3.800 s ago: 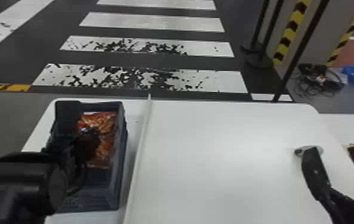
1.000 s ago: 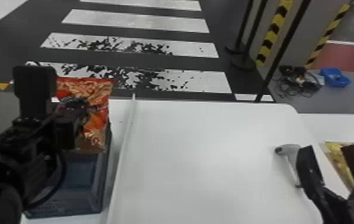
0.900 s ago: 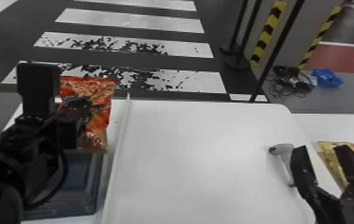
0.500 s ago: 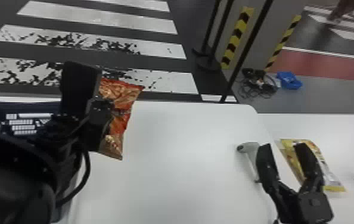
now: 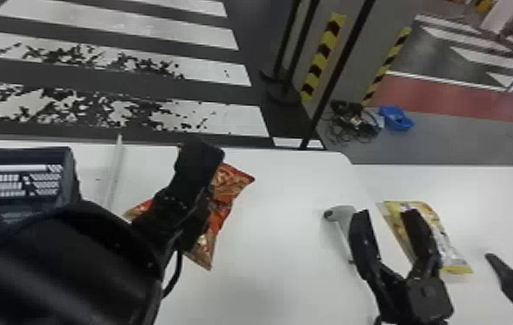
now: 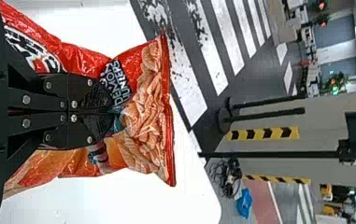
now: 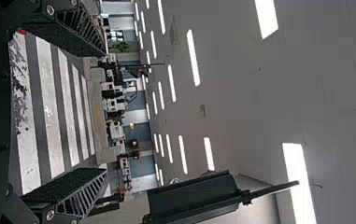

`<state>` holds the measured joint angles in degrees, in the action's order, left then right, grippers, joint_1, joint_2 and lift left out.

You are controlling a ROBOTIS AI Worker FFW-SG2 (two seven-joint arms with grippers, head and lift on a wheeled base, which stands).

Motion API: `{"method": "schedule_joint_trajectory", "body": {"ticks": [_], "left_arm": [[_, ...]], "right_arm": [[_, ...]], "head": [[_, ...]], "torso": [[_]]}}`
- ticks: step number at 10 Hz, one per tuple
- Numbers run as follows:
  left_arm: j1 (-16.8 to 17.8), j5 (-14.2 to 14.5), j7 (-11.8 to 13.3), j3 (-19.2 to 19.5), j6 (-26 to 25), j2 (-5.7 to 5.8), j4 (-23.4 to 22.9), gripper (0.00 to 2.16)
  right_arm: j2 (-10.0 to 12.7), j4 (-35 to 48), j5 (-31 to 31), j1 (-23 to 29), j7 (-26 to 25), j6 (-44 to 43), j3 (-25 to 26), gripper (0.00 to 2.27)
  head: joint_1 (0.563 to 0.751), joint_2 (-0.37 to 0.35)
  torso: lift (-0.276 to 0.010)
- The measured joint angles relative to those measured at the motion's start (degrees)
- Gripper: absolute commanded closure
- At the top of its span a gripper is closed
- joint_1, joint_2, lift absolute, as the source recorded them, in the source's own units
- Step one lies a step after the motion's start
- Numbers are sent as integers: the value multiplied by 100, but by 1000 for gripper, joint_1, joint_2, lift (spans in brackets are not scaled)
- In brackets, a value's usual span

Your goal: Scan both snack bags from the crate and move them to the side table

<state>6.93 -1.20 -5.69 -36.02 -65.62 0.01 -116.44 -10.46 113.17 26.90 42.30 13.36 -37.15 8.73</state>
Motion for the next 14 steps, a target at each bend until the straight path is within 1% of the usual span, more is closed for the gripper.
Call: {"method": "schedule_joint_trajectory", "body": {"ticks": [1,2,4,6,8,10,12,14], "left_arm": [[94,84,123,-72,213,-1,328,2142],[178,227,255,-95,519,-1,704,2142],[287,606,534,-60,1213,-1,1370,2142],[324,923,753,22,1625,-1,1664,2142],[357,1201,1017,140,1799,-1,1916,2142],[439,1409,1301,173,1928,-1,2291,2142],[522,1477,1454,133,2086,-1,2706,2142],[574,1586,1594,88,2282,-1,2998,2142]], "right_arm": [[0,-11,4,-3,-2,-34,-2,117],[0,-14,12,-6,-6,-51,2,117],[0,-20,17,-16,-3,-68,5,117],[0,-57,17,-50,-6,-68,-5,117],[0,-67,17,-82,-6,-68,-32,117],[0,-67,14,-89,-6,-64,-38,117],[0,-56,8,-88,-7,-51,-49,117],[0,-39,2,-87,-9,-50,-55,117]], "head": [[695,-350],[695,-350],[695,-350],[695,-350],[695,-350],[695,-350],[695,-350],[695,-350]], "torso": [[-95],[-95],[-95],[-95],[-95],[-95],[-95],[-95]]}}
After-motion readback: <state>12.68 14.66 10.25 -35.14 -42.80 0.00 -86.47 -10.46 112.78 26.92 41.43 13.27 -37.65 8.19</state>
